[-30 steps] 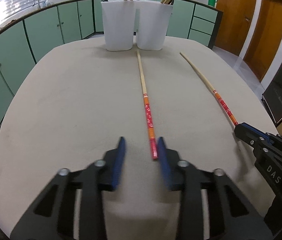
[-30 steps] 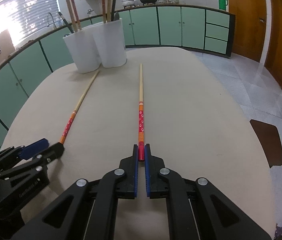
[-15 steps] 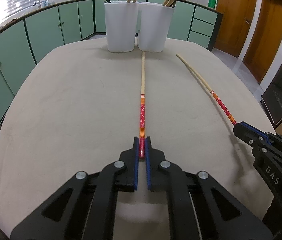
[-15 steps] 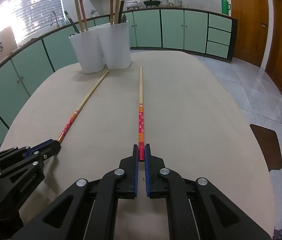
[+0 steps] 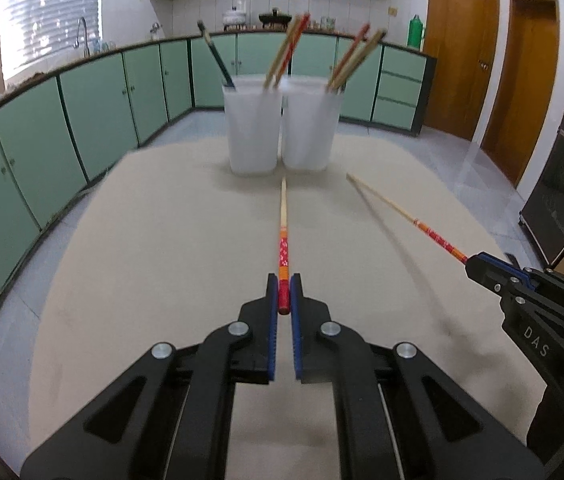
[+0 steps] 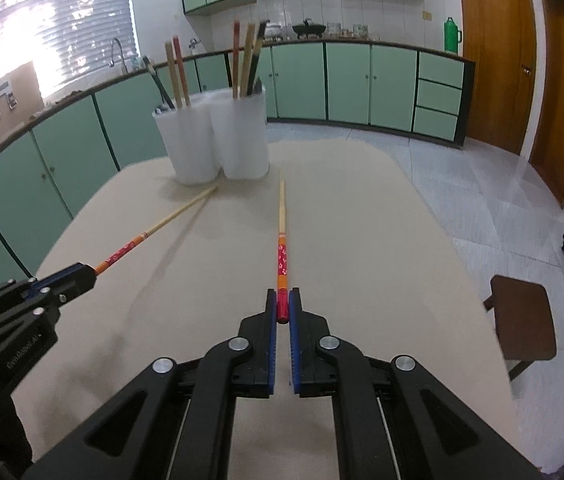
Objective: Organize utensils
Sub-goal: 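Lift both red-patterned chopsticks with both tools up over the holder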
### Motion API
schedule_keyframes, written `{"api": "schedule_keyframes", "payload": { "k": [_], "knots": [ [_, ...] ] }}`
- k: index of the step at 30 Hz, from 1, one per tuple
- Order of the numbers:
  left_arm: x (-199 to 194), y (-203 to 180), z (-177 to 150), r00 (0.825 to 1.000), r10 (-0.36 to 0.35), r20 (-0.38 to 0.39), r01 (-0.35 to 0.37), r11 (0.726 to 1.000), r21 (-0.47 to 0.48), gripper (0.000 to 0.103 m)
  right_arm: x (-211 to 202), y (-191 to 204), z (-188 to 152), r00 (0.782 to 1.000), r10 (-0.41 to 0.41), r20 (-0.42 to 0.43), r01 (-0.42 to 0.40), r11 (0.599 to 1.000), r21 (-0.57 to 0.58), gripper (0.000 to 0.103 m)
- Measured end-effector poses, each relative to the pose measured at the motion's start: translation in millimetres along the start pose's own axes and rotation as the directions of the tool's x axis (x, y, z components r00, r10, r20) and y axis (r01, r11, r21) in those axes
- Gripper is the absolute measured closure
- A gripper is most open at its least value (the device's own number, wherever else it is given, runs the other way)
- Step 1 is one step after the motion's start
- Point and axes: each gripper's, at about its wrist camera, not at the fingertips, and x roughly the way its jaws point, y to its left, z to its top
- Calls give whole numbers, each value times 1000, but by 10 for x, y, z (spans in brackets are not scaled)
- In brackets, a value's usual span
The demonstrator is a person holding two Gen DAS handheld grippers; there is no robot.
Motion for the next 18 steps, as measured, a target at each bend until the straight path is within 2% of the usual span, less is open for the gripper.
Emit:
{"api": "schedule_keyframes", "payload": {
  "k": [10, 18],
  "knots": [
    [-390, 80, 402, 990, -19, 140, 18, 1000, 5, 98, -315, 26, 390, 994, 32, 102, -31, 999, -12, 97],
    [-520, 143, 763, 977, -61, 204, 59, 998, 12, 98, -512, 47, 805, 984, 70, 162, -66, 997, -34, 97]
  ]
}}
